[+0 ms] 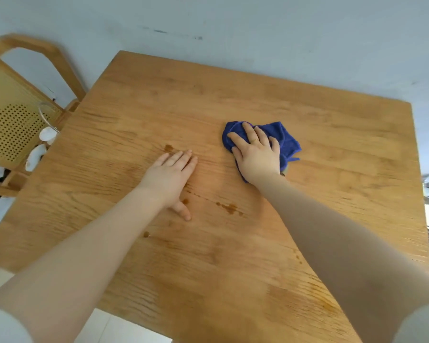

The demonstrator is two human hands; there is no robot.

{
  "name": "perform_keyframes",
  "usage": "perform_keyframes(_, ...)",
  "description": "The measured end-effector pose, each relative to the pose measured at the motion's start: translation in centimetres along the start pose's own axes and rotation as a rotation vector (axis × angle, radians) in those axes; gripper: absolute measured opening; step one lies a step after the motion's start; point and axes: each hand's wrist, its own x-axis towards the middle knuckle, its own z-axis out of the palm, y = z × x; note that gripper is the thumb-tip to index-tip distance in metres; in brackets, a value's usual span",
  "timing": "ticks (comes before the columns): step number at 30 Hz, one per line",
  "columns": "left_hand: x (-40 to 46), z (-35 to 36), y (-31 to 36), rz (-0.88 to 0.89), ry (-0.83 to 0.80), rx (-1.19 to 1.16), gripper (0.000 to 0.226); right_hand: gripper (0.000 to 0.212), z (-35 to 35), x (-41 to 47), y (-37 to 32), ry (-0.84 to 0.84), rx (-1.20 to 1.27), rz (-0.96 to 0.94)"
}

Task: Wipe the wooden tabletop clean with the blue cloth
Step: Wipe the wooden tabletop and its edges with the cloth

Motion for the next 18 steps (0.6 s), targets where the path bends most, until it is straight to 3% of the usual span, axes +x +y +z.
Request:
perform_keyframes(5, -0.2, 1.0, -0.2, 0.047, -0.012, -0.129, 0.142, 0.039, 1.6, -9.7, -1.7, 0.04, -0.013, -0.224)
perform_keyframes(8, 0.2, 0.7, -1.2, 0.073, 0.046, -0.165, 0.142, 0.039, 0.4, -7.7, -1.2, -0.011, -0.019, -0.3)
perform_keyframes(14, 0.2, 1.9, -1.6, 0.106, 0.097, -0.173, 0.141, 0.038, 0.1, 0.3, -3.0, -0.039, -0.001, 0.045)
perform_keyframes(18, 0.2, 2.3, -1.7, 0.124, 0.111, -0.233, 0.141, 0.038, 0.9, -1.4, -4.9, -0.027, 0.012, 0.059)
